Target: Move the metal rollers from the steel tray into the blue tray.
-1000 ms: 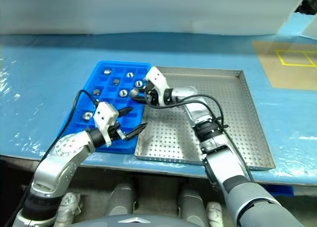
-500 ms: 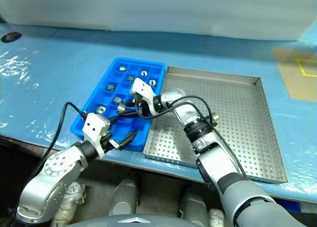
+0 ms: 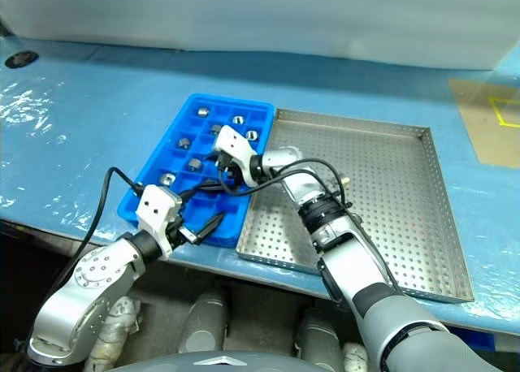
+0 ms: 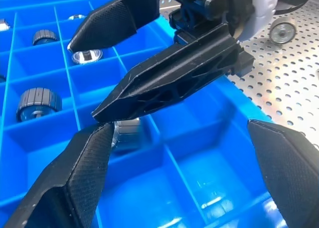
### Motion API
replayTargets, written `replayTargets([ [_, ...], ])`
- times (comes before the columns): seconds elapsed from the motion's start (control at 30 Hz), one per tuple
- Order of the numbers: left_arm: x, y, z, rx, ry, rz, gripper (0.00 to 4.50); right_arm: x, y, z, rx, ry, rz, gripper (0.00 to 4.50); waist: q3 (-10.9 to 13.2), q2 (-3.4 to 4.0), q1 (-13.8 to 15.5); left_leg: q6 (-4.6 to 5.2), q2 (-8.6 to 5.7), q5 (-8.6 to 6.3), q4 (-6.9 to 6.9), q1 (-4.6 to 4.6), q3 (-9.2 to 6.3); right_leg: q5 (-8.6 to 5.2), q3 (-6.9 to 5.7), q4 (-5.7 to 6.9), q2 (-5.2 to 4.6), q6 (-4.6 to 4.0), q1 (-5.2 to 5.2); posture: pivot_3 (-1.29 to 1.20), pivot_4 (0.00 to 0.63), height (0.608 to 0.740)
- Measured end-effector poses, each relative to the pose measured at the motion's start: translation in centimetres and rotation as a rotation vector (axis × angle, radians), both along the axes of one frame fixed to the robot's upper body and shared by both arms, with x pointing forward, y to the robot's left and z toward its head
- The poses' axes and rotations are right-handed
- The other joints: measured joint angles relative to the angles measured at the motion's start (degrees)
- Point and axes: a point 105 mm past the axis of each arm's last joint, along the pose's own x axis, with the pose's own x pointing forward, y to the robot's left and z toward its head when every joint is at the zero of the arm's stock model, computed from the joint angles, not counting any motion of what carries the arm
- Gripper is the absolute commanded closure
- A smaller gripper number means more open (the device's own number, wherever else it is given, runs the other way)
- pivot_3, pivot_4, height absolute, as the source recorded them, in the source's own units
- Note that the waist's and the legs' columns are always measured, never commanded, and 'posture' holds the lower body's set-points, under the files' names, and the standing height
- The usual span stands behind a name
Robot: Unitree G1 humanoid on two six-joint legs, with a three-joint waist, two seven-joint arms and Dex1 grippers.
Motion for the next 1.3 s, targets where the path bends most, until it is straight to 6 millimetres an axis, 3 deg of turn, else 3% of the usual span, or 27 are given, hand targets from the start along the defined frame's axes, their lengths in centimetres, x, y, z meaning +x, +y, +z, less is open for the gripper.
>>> replayTargets([
  [0.2, 1.2, -1.8, 0.9, -0.014, -0.023, -0.127, 0.00, 1.6, -3.0, 0.5, -0.028, -0.027, -0.092, 0.18, 0.00, 0.00, -0.36, -0.09, -0.02, 0.06, 0.14, 0.01, 0.01, 0.01, 0.04, 0.14, -0.01, 0.01, 0.01, 0.19, 0.150, 0.740],
  [0.47, 3.1, -5.0, 1.1, -0.024, -0.027, -0.342, 0.00, 6.0, -10.9, 1.7, -0.033, -0.079, -0.507, 0.18, -0.01, -0.01, -4.45, -0.33, -0.04, 0.21, 0.26, 0.07, 0.06, 0.01, 0.15, 0.44, 0.02, 0.01, -0.04, -0.02, 0.150, 0.740],
  [0.67, 4.3, -6.0, 1.1, -0.022, -0.024, -0.424, 0.00, 6.9, -15.1, -0.5, -0.066, 0.008, -0.750, 0.18, -0.01, -0.02, -7.66, -0.33, -0.04, 0.22, 0.27, 0.14, 0.09, 0.01, 0.22, 0.49, 0.05, 0.00, -0.04, -0.09, 0.150, 0.740],
  [0.77, 4.4, -6.1, 0.8, -0.022, -0.016, -0.446, 0.00, 6.6, -15.4, -2.3, -0.077, 0.083, -0.793, 0.18, -0.01, -0.02, -8.89, -0.32, -0.03, 0.22, 0.26, 0.16, 0.10, 0.01, 0.24, 0.49, 0.06, -0.01, -0.04, -0.12, 0.150, 0.740],
  [0.87, 4.3, -6.6, 0.5, -0.020, -0.004, -0.478, 0.00, 6.1, -13.9, -3.2, -0.025, 0.172, -0.770, 0.18, -0.01, -0.02, -9.78, -0.29, -0.03, 0.21, 0.29, 0.18, 0.13, 0.01, 0.27, 0.52, 0.05, -0.02, -0.04, -0.13, 0.150, 0.740],
  [1.0, 4.1, -6.7, 0.5, -0.017, -0.003, -0.499, 0.00, 5.7, -12.2, -4.2, -0.005, 0.221, -0.724, 1.01, -0.01, -0.01, -9.72, -0.26, -0.02, 0.21, 0.33, 0.19, 0.14, 0.00, 0.27, 0.59, 0.04, -0.03, -0.04, -0.12, 0.150, 0.740],
  [1.17, 4.2, -6.6, 0.3, -0.010, 0.002, -0.496, 0.00, 5.5, -11.6, -4.3, 0.003, 0.198, -0.704, 1.01, -0.01, -0.02, -9.51, -0.22, -0.03, 0.20, 0.40, 0.17, 0.16, 0.00, 0.26, 0.60, 0.01, -0.03, -0.02, -0.12, 0.150, 0.740],
  [1.27, 4.2, -6.6, 0.3, -0.009, 0.003, -0.494, 0.00, 5.3, -11.8, -4.5, 0.004, 0.192, -0.705, 1.82, -0.01, -0.02, -9.57, -0.22, -0.03, 0.19, 0.41, 0.17, 0.16, 0.00, 0.27, 0.61, 0.01, -0.03, -0.02, -0.12, 0.150, 0.740],
  [1.3, 4.2, -6.6, 0.3, -0.008, 0.002, -0.494, 0.00, 5.2, -12.0, -4.4, 0.002, 0.182, -0.700, 1.82, -0.01, -0.02, -9.57, -0.21, -0.02, 0.19, 0.41, 0.17, 0.16, 0.00, 0.27, 0.61, 0.01, -0.03, -0.02, -0.12, 0.150, 0.740],
])
